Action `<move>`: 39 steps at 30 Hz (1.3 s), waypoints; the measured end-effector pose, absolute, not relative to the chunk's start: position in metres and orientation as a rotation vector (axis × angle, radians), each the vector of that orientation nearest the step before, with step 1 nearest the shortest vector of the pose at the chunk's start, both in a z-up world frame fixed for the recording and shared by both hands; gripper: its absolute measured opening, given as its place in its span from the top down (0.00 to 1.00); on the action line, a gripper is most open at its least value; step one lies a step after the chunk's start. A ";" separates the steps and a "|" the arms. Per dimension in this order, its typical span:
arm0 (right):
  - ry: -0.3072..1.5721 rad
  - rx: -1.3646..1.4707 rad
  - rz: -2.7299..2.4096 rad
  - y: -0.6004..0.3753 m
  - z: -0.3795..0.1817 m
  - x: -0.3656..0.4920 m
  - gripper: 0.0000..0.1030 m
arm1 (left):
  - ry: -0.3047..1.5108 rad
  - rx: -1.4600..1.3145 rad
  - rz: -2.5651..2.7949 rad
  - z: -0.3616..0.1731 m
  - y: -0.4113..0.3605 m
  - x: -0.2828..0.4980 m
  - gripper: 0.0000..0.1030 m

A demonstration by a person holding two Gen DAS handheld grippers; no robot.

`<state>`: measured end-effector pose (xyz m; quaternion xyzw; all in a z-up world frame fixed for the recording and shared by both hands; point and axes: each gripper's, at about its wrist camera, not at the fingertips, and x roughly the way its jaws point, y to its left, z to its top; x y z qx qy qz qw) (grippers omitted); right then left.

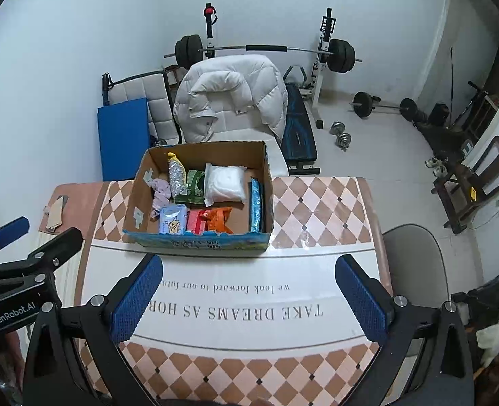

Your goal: Organize soft objects

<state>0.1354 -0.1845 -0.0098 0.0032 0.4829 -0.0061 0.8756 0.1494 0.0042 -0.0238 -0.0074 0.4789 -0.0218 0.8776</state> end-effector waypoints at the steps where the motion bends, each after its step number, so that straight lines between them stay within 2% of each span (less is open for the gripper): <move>1: 1.007 0.005 -0.011 -0.185 -0.006 0.130 0.00 | 0.992 -0.013 -0.043 -0.021 0.004 0.145 0.01; 17: 0.951 -0.015 -0.020 -0.187 0.039 0.080 0.00 | 0.930 -0.049 -0.012 0.011 0.019 0.102 0.01; 39: 0.874 -0.054 -0.069 -0.188 0.044 0.118 0.00 | 0.867 -0.024 0.031 0.013 0.021 0.128 0.00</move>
